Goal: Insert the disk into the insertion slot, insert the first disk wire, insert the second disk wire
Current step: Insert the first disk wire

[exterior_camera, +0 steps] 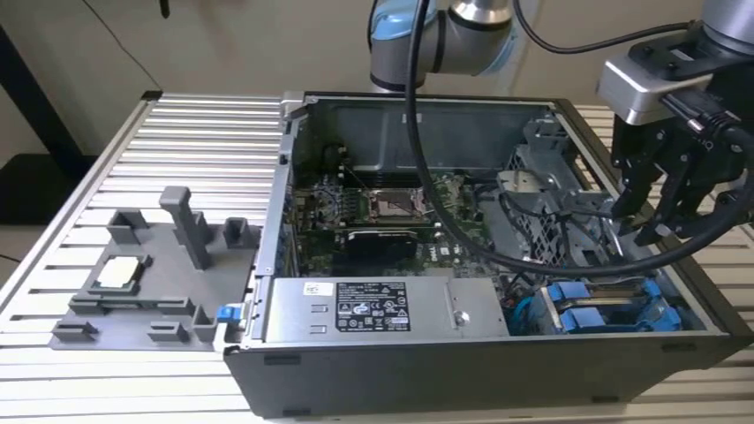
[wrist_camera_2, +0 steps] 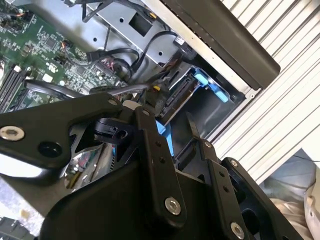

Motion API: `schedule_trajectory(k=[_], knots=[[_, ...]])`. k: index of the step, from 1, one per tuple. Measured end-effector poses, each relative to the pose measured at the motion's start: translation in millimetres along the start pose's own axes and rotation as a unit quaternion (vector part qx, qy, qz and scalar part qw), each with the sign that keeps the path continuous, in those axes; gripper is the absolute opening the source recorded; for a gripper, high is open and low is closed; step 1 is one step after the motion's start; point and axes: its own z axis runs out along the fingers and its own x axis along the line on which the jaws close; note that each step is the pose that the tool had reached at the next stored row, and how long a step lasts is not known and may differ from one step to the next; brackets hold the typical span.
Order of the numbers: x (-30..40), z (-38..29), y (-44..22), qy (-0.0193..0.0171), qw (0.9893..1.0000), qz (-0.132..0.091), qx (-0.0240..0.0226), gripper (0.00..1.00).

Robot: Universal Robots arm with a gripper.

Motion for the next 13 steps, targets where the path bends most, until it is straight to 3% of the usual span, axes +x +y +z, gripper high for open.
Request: schedule_trajectory(k=[13], knots=[[0.6, 2.7, -3.5, -0.0003, 1.0000, -0.002, 0.0001, 0.41]])
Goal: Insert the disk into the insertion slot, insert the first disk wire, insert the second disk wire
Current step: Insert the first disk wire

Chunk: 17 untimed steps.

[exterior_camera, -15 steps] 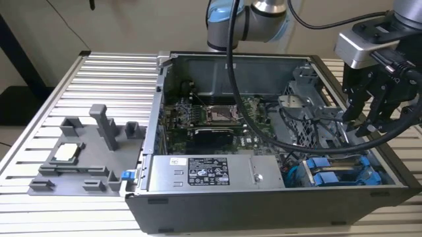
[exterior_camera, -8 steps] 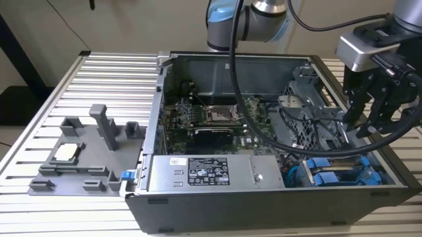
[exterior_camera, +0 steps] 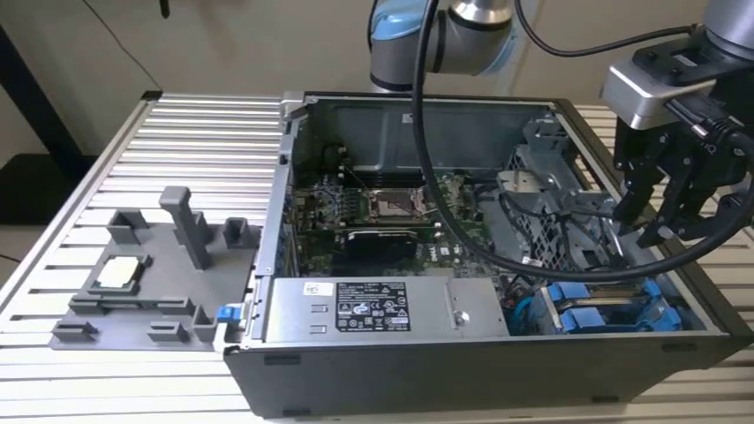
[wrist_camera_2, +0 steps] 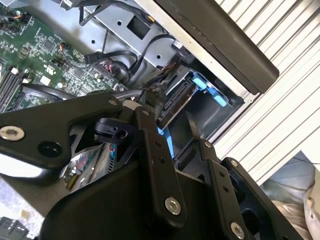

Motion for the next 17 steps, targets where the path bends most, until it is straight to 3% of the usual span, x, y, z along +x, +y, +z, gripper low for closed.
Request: schedule_trajectory(k=[4, 6, 8, 17], knots=[[0.0, 0.0, 0.0, 0.0000, 1.0000, 0.000, 0.0000, 0.38], [0.0, 0.0, 0.0, 0.0000, 1.0000, 0.000, 0.0000, 0.26], [0.0, 0.0, 0.0, 0.0000, 1.0000, 0.000, 0.0000, 0.20], [0.0, 0.1, 0.0, 0.0000, 1.0000, 0.000, 0.0000, 0.19]])
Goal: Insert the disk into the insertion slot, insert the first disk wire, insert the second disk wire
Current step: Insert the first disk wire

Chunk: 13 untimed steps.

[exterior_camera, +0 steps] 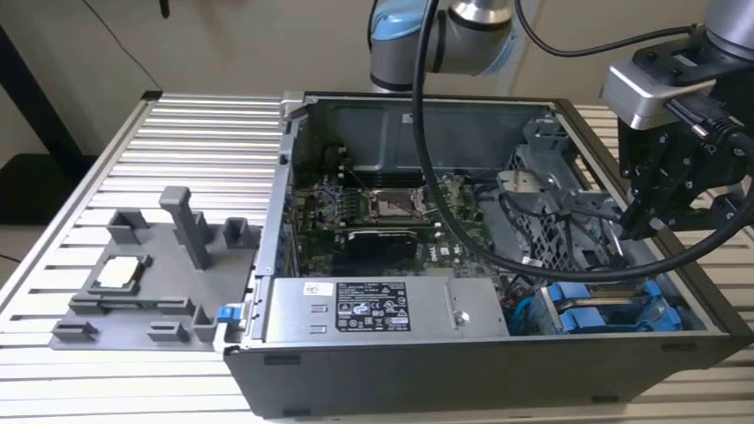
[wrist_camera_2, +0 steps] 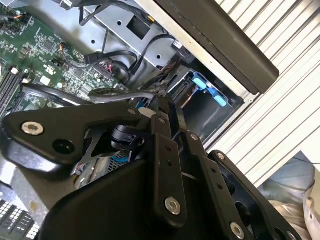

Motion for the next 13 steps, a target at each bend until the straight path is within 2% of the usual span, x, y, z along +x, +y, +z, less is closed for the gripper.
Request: schedule_trajectory(k=[4, 9, 13], knots=[[0.0, 0.2, 0.0, 0.0000, 1.0000, 0.000, -0.0001, 0.19], [0.9, 2.0, -5.1, 0.0036, 0.9999, 0.000, -0.0129, 0.19], [1.4, 4.5, -8.3, 0.0064, 0.9998, 0.000, -0.0170, 0.19]])
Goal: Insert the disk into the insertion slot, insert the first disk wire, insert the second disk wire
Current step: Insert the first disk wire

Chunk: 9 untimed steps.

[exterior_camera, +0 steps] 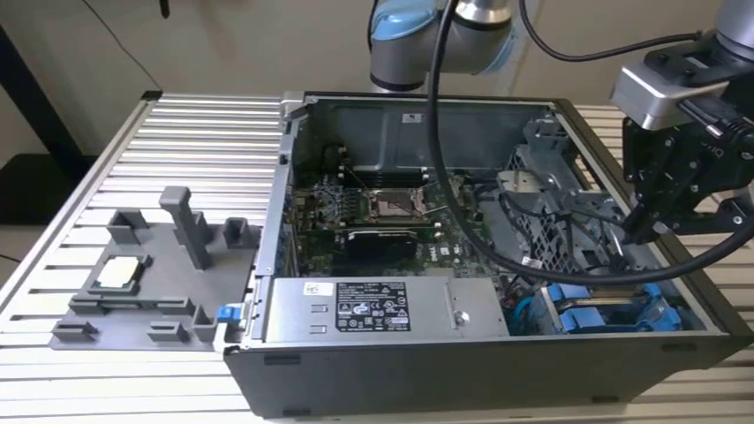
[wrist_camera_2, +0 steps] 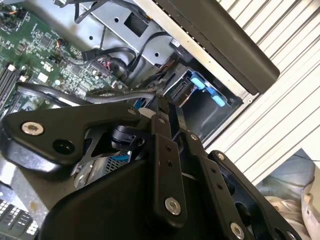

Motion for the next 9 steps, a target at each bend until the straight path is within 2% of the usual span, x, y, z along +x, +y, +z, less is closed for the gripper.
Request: schedule_trajectory(k=[9], knots=[[1.7, 5.9, -5.5, 0.0017, 1.0000, 0.002, -0.0065, 0.19]])
